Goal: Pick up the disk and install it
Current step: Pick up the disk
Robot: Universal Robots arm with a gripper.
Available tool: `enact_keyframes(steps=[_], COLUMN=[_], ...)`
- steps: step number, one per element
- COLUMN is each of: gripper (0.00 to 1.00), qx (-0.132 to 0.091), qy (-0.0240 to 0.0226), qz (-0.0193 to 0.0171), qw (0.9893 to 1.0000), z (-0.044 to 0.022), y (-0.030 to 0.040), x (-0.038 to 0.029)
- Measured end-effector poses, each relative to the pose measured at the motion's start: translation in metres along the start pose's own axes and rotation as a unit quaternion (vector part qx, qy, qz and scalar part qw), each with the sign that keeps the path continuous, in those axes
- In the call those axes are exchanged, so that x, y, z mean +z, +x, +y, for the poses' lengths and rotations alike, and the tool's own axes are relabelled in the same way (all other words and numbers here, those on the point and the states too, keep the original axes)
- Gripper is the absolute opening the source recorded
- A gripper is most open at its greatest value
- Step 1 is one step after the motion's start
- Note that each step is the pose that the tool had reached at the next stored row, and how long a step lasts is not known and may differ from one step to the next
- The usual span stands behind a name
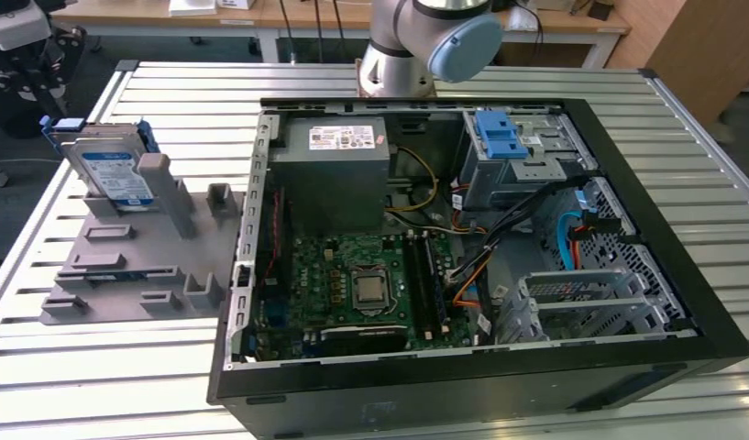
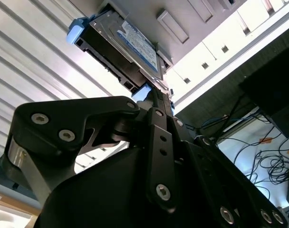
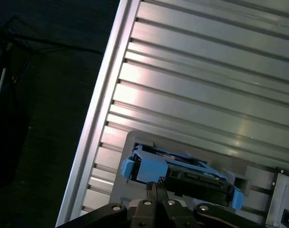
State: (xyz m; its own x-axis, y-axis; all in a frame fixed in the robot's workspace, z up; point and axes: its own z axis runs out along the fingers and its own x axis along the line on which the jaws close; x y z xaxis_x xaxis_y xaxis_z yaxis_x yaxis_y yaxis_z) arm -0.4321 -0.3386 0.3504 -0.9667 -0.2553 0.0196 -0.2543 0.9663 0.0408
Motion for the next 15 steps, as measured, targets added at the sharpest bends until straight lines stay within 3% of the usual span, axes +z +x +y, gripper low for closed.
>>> enact_keyframes(steps=[8, 15], gripper=[0.11, 0.11], qx=[-0.027, -0.052], qy=[0.0005, 0.001], qz=[0.0012, 0.0021], qw=[0.9996, 0.9987], z=[0.0, 0.0], y=[0.0, 0.0], x=[0.0, 0.0])
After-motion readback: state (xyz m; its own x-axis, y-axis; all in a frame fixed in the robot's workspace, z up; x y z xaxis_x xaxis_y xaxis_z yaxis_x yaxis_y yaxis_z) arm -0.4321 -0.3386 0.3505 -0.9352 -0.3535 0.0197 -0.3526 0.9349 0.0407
